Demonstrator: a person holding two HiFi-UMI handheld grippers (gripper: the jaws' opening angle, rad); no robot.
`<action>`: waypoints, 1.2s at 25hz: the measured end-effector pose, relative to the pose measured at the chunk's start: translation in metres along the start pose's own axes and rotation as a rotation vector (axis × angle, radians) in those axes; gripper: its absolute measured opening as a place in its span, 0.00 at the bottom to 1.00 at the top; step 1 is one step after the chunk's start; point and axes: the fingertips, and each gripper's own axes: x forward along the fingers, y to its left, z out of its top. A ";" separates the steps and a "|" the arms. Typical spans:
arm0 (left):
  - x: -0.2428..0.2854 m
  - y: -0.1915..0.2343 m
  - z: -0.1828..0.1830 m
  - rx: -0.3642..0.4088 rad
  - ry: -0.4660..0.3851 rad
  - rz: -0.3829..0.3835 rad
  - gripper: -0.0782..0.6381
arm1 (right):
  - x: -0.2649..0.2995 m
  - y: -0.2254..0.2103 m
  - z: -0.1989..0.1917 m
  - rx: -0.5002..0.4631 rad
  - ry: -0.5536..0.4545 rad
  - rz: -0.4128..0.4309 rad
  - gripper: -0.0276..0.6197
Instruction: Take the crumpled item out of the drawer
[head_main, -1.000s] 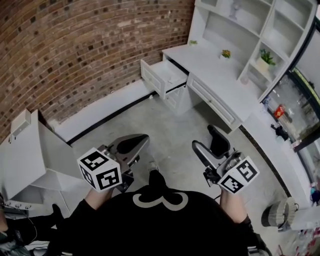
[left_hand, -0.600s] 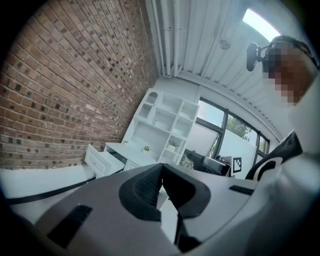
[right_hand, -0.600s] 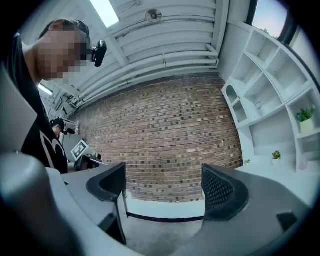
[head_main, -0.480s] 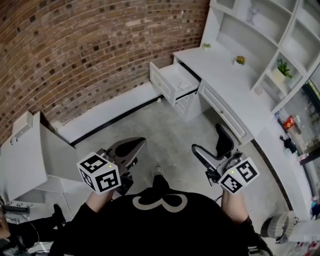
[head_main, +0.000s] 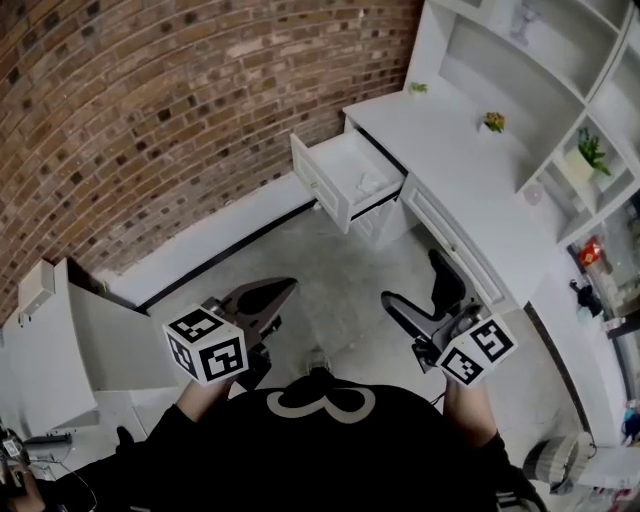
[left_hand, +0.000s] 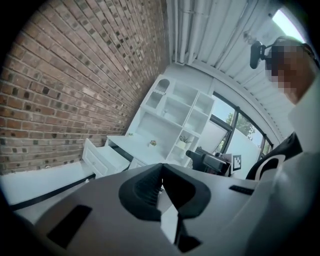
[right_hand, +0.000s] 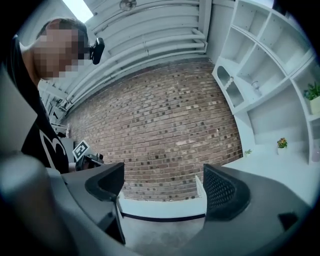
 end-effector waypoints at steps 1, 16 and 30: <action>0.011 0.009 0.006 0.002 0.005 0.000 0.11 | 0.009 -0.011 0.001 0.005 0.001 0.003 0.78; 0.098 0.074 0.061 0.036 0.024 -0.010 0.11 | 0.091 -0.097 0.018 0.014 0.003 0.036 0.78; 0.132 0.127 0.074 0.014 0.023 -0.055 0.11 | 0.132 -0.131 0.007 -0.009 0.058 -0.010 0.76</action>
